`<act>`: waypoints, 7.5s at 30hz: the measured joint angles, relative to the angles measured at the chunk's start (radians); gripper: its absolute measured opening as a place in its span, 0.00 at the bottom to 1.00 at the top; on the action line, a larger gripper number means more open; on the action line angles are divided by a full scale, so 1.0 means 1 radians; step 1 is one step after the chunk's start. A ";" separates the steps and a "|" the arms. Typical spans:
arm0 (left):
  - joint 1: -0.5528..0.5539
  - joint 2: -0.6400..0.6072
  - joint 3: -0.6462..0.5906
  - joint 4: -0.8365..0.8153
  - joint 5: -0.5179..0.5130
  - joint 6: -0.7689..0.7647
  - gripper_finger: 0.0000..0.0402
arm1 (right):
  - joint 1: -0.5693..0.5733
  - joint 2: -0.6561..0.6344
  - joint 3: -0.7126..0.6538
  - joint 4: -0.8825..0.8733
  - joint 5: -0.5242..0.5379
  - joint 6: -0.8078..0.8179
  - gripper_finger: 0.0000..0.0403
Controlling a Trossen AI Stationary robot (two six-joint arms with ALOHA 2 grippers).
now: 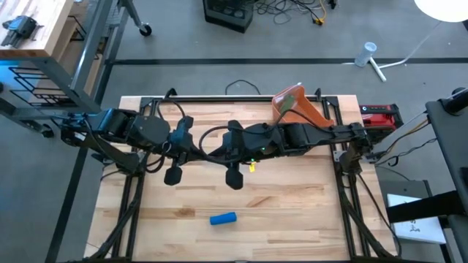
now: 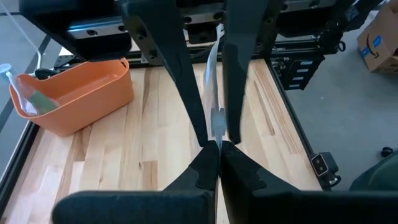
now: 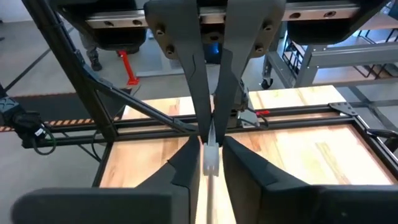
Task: Roll bandage
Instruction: Open the transparent zip bag
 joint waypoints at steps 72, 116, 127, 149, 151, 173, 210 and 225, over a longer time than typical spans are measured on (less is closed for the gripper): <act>0.000 -0.043 0.000 -0.077 -0.009 -0.022 0.00 | 0.030 -0.067 -0.001 -0.193 0.077 0.079 0.06; 0.000 0.116 0.000 0.202 -0.012 0.173 0.38 | 0.059 -0.141 0.000 -0.350 0.078 0.120 0.06; -0.011 0.125 0.000 0.208 -0.096 0.182 0.44 | 0.090 -0.141 0.000 -0.337 0.078 0.157 0.06; -0.014 0.139 0.013 0.192 -0.044 0.212 0.50 | 0.092 -0.099 0.000 -0.304 0.078 0.180 0.06; -0.010 0.148 0.013 0.182 -0.051 0.202 0.48 | 0.092 -0.099 0.000 -0.303 0.078 0.182 0.06; 0.004 0.108 0.013 0.041 -0.059 0.115 0.00 | 0.097 -0.139 0.000 -0.366 0.078 0.158 0.06; -0.006 0.043 0.013 -0.042 -0.061 0.085 0.13 | 0.097 -0.163 0.000 -0.461 0.155 0.194 0.06; -0.006 0.066 0.008 -0.031 -0.078 0.081 0.02 | 0.097 -0.163 0.000 -0.441 0.152 0.191 0.05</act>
